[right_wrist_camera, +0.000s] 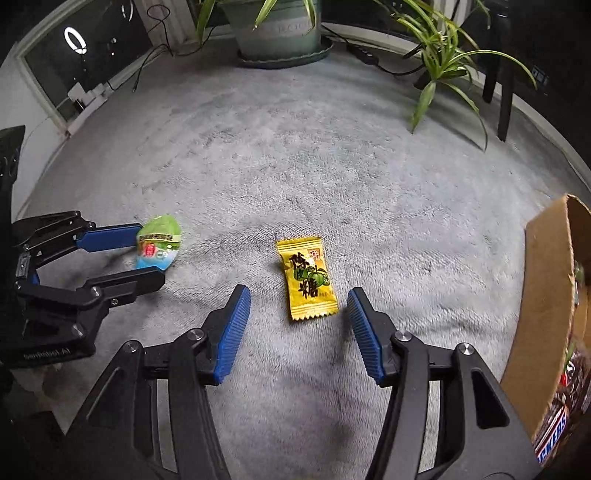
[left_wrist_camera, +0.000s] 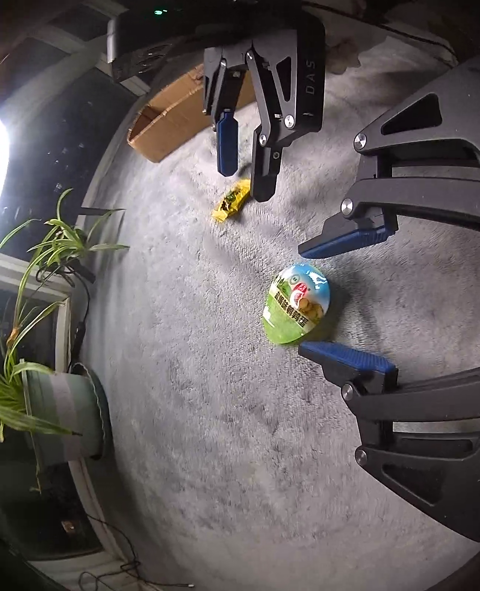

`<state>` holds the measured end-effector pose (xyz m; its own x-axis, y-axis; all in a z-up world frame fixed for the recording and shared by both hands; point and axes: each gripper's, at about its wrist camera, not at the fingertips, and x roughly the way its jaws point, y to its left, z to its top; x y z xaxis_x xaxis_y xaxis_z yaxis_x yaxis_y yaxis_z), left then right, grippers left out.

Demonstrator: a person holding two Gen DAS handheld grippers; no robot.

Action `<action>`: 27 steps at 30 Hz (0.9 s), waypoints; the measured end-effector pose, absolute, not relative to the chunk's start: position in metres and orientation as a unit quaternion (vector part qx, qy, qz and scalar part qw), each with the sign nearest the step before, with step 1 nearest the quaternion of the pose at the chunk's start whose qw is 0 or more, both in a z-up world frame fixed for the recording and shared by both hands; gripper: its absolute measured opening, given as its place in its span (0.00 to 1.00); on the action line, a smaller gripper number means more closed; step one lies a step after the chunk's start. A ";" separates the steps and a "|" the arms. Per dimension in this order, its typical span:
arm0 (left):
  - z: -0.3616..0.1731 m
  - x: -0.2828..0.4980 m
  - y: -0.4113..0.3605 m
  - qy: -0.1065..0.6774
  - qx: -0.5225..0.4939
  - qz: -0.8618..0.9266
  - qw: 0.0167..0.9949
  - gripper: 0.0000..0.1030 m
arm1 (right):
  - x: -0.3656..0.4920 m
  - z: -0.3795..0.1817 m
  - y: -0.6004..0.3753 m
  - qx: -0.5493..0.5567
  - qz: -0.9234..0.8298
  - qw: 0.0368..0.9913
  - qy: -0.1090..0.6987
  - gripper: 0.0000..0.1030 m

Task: Organize snacks
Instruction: 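Carry the yellow candy and cup snack into the box and open both tools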

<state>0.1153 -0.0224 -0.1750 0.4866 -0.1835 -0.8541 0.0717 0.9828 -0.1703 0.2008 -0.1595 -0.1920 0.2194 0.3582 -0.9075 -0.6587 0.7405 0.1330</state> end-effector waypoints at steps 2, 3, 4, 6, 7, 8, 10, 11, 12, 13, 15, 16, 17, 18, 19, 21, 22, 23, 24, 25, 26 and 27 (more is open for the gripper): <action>-0.179 0.118 -0.026 0.503 -0.046 -0.068 0.860 0.44 | 0.203 -0.196 -0.157 -0.148 0.329 0.766 0.532 0.54; -0.180 0.119 -0.026 0.503 -0.047 -0.067 0.860 0.44 | 0.203 -0.196 -0.156 -0.150 0.328 0.767 0.530 0.54; -0.182 0.120 -0.026 0.503 -0.047 -0.065 0.861 0.44 | 0.204 -0.196 -0.155 -0.153 0.328 0.768 0.528 0.52; -0.182 0.120 -0.026 0.498 -0.045 -0.061 0.864 0.44 | 0.207 -0.196 -0.155 -0.151 0.328 0.768 0.529 0.48; -0.183 0.120 -0.026 0.497 -0.045 -0.061 0.864 0.44 | 0.208 -0.196 -0.155 -0.154 0.328 0.768 0.528 0.44; -0.183 0.120 -0.027 0.496 -0.042 -0.061 0.865 0.44 | 0.208 -0.196 -0.154 -0.162 0.325 0.769 0.526 0.37; -0.183 0.120 -0.028 0.495 -0.028 -0.061 0.866 0.42 | 0.208 -0.196 -0.153 -0.177 0.322 0.769 0.524 0.28; -0.184 0.120 -0.028 0.494 -0.022 -0.059 0.867 0.38 | 0.207 -0.196 -0.152 -0.181 0.324 0.767 0.523 0.25; -0.184 0.120 -0.028 0.494 -0.017 -0.058 0.868 0.36 | 0.208 -0.196 -0.153 -0.182 0.325 0.767 0.523 0.25; -0.184 0.120 -0.027 0.493 -0.014 -0.057 0.868 0.33 | 0.208 -0.195 -0.153 -0.183 0.326 0.766 0.523 0.24; -0.184 0.120 -0.024 0.493 -0.019 -0.057 0.868 0.30 | 0.207 -0.195 -0.152 -0.183 0.325 0.767 0.522 0.24; -0.183 0.120 -0.022 0.493 -0.023 -0.057 0.868 0.30 | 0.207 -0.195 -0.153 -0.180 0.325 0.768 0.521 0.24; -0.183 0.120 -0.020 0.492 -0.027 -0.056 0.868 0.30 | 0.207 -0.194 -0.153 -0.176 0.325 0.769 0.521 0.24; -0.183 0.120 -0.019 0.492 -0.029 -0.056 0.868 0.30 | 0.207 -0.194 -0.154 -0.173 0.324 0.770 0.521 0.24; -0.182 0.120 -0.017 0.491 -0.033 -0.054 0.869 0.30 | 0.207 -0.192 -0.155 -0.169 0.323 0.773 0.519 0.24; -0.181 0.119 -0.013 0.488 -0.041 -0.051 0.870 0.30 | 0.206 -0.189 -0.159 -0.159 0.322 0.777 0.517 0.24; -0.179 0.118 -0.010 0.487 -0.046 -0.049 0.871 0.30 | 0.205 -0.187 -0.161 -0.155 0.321 0.780 0.515 0.24; -0.177 0.117 -0.009 0.485 -0.049 -0.048 0.872 0.30 | 0.204 -0.184 -0.164 -0.150 0.321 0.782 0.513 0.24; -0.175 0.116 -0.008 0.483 -0.051 -0.047 0.873 0.30 | 0.203 -0.180 -0.167 -0.144 0.322 0.784 0.511 0.24; -0.172 0.115 -0.007 0.480 -0.053 -0.047 0.874 0.30 | 0.202 -0.176 -0.171 -0.135 0.322 0.787 0.508 0.24; -0.169 0.115 -0.007 0.477 -0.054 -0.047 0.876 0.30 | 0.201 -0.172 -0.175 -0.130 0.322 0.789 0.506 0.24; -0.166 0.114 -0.008 0.474 -0.055 -0.048 0.877 0.30 | 0.200 -0.168 -0.180 -0.124 0.320 0.793 0.504 0.24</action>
